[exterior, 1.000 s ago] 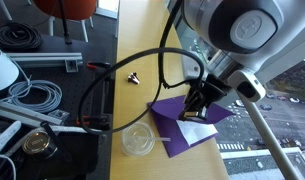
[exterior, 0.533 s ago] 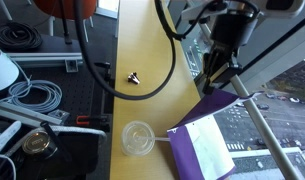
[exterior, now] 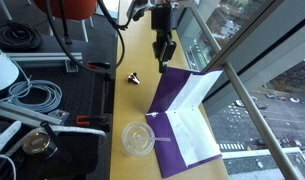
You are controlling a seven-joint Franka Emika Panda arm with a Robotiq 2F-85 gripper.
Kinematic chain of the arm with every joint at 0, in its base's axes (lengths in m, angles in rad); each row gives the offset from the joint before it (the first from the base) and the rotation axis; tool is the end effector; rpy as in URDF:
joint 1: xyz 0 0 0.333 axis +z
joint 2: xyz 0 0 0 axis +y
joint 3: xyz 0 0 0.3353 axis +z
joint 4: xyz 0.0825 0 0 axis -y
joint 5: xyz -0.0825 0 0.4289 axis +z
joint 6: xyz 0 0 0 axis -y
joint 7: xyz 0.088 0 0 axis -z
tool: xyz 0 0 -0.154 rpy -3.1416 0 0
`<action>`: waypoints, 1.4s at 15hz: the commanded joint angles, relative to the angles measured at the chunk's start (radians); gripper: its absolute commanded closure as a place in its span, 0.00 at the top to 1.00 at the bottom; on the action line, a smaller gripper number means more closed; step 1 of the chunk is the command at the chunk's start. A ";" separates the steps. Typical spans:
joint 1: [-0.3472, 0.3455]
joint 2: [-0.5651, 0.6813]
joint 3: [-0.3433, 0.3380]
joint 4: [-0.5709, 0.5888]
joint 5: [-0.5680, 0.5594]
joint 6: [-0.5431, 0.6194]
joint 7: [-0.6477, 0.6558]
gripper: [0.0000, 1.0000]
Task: Open the purple file
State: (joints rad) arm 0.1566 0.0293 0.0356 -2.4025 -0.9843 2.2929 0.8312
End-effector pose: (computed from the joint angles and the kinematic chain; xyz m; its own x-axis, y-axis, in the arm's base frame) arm 0.5192 0.0524 0.2461 0.9725 0.1505 0.1780 0.0112 -0.7928 0.6094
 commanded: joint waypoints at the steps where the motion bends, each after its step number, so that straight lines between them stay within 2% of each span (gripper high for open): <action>1: -0.009 -0.025 0.038 -0.095 -0.104 0.052 0.086 0.00; 6: -0.001 -0.037 0.078 -0.137 -0.158 0.080 0.133 0.00; 9: -0.001 -0.050 0.093 -0.135 -0.098 0.081 0.083 0.00; 11: 0.000 -0.059 0.100 -0.125 -0.029 0.089 0.014 0.00; 16: -0.006 -0.045 0.096 -0.093 0.171 0.201 -0.241 0.00; 19: -0.012 -0.034 0.093 -0.070 0.258 0.217 -0.351 0.00; 20: -0.013 -0.034 0.093 -0.064 0.282 0.214 -0.376 0.05; 21: -0.013 -0.035 0.093 -0.058 0.303 0.206 -0.394 0.27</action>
State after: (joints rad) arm 0.1534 -0.0068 0.1294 -2.4813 -0.7521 2.4926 0.5233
